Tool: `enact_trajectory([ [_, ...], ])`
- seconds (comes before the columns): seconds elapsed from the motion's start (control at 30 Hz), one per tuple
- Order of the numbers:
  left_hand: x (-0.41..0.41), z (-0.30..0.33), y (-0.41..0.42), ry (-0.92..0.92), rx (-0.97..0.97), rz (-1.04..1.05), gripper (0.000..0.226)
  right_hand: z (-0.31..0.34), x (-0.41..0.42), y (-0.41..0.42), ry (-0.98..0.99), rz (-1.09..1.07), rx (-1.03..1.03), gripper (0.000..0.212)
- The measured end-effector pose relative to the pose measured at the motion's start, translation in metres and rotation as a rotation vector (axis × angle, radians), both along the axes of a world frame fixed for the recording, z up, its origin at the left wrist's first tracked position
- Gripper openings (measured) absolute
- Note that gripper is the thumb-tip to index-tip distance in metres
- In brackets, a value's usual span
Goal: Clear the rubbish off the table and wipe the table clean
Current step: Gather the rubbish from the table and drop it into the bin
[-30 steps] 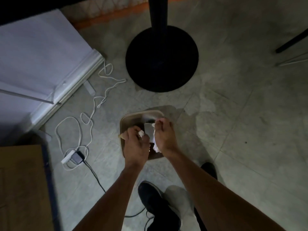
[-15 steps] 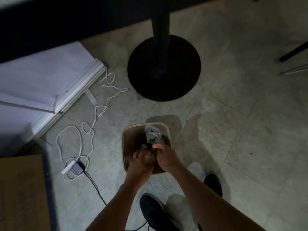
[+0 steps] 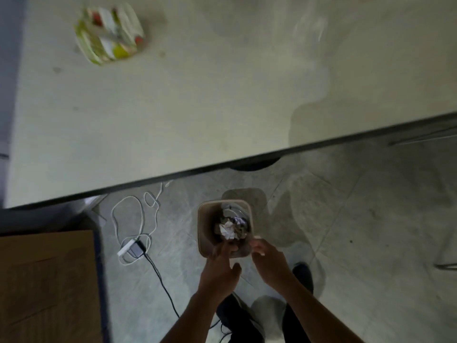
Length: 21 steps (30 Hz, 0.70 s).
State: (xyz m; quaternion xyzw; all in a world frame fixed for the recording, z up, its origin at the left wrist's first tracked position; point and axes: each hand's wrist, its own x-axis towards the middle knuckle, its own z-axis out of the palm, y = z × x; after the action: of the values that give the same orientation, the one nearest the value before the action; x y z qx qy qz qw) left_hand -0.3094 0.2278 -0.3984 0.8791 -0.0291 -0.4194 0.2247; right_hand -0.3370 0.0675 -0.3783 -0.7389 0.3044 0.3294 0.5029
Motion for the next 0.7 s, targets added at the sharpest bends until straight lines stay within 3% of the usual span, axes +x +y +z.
enact_trajectory([
  [0.17, -0.007, 0.112, -0.012, -0.074, -0.03, -0.004, 0.063, 0.122, -0.011, -0.017, -0.06, -0.019, 0.001, 0.039],
  [0.37, -0.015, 0.259, -0.036, -0.193, -0.161, 0.023, 0.051, 0.258, -0.022, -0.034, -0.22, 0.002, -0.066, 0.034],
  [0.7, -0.027, 0.388, -0.07, -0.416, -0.25, 0.031, 0.046, 0.396, -0.027, -0.079, -0.43, -0.111, -0.023, 0.034],
])
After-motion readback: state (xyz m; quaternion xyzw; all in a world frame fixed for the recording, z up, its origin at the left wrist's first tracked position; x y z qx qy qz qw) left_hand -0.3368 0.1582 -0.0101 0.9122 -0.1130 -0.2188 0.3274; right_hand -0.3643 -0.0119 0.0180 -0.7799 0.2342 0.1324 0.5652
